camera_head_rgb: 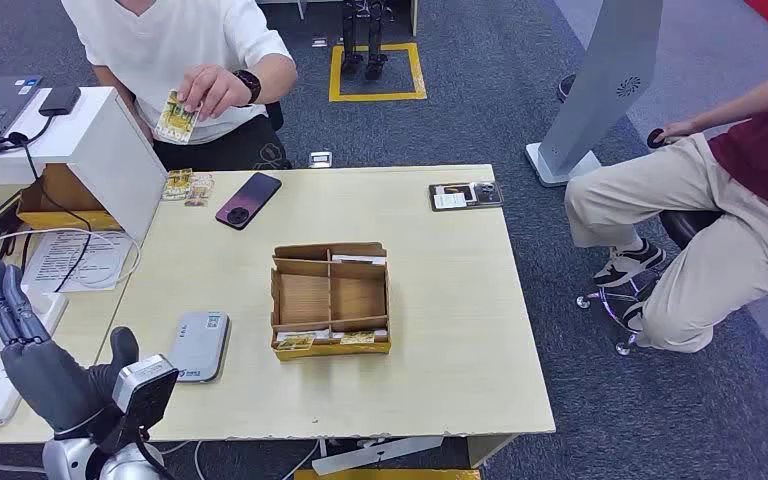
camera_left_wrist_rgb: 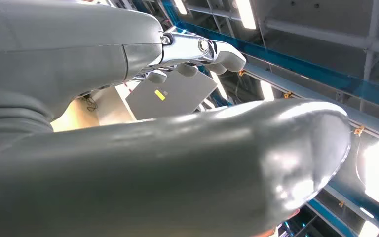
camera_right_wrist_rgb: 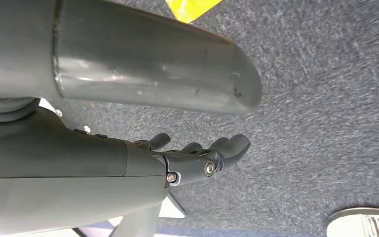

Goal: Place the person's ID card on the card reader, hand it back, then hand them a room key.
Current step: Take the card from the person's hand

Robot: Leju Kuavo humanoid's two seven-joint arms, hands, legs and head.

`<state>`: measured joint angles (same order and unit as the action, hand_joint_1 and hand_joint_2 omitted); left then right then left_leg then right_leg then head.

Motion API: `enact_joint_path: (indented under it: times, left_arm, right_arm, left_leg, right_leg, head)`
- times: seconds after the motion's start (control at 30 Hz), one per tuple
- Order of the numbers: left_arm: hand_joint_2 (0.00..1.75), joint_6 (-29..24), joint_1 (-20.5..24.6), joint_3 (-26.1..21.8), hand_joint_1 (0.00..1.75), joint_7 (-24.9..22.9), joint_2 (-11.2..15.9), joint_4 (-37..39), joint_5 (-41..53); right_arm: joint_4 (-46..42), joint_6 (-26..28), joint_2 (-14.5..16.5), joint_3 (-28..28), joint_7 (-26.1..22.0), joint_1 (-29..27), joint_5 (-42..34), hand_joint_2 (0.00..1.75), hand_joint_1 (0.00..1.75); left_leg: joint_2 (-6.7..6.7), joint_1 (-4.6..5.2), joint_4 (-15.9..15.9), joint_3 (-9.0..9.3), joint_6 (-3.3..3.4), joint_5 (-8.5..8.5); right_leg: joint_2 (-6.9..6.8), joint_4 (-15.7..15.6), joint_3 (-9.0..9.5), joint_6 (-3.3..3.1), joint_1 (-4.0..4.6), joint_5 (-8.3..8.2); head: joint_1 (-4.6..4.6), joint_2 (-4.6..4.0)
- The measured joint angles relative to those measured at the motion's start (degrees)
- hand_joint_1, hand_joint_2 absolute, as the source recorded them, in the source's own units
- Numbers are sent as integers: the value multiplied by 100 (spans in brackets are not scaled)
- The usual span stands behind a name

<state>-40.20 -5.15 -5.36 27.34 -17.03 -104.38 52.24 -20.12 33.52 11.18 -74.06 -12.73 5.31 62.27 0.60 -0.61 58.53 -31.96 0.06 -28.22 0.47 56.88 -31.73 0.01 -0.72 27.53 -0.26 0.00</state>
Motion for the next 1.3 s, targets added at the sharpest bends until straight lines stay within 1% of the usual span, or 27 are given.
enact_joint_path:
  times: [0.07, 0.27, 0.53, 0.67, 0.9, 1.17, 1.3]
  left_arm:
    - [0, 0, 1, 4, 0, 1, 0, 1, 0]
    - [0, 0, 12, 36, 0, 24, 0, 34, 20]
    - [0, 2, 29, 67, 0, 79, 4, 140, -60]
    - [175, 2, 41, 117, 0, 93, 7, 193, -128]
    - [175, 5, 111, 151, 0, 295, 14, 467, -192]
    - [175, 7, 465, 149, 0, 200, 38, 798, 386]
    - [175, 7, 731, 63, 0, 19, 48, 939, 1066]
  right_arm:
    - [-1, -11, -10, 3, 69, -4, 32, 0, 0]
    - [6, -204, -87, 56, 530, -48, 238, 0, 0]
    - [10, -308, -132, 80, 753, -74, 292, 0, 0]
    - [10, -338, -135, 108, 790, -76, 319, 0, 0]
    - [31, -357, -151, 192, 872, -76, 478, 0, 0]
    - [164, -357, -265, 321, 876, -69, 607, 0, 0]
    - [219, -363, -305, 365, 876, -60, 676, 0, 0]
  left_leg:
    - [0, 0, 0, 0, 0, 0]
    - [0, 0, 0, 0, 0, 0]
    - [0, 0, 0, 0, 0, 0]
    - [-1, 0, 0, 1, 0, 0]
    - [-4, 1, 1, 1, 0, 0]
    - [-6, 0, 1, 2, 0, 0]
    - [-5, 0, 1, 0, 0, 1]
  right_leg:
    - [0, 0, 0, 0, 0, 0]
    - [0, -1, -1, 0, 0, 0]
    - [1, 0, -1, 0, 0, 0]
    - [1, 0, -1, 0, 0, 0]
    - [5, -1, -6, 0, 0, -1]
    - [5, 0, -5, -3, 0, -3]
    - [4, 0, -5, -3, 0, -3]
  head:
    - [1, 0]
    - [1, 0]
    - [1, 0]
    - [1, 0]
    - [1, 1]
    - [1, 0]
    - [2, 0]
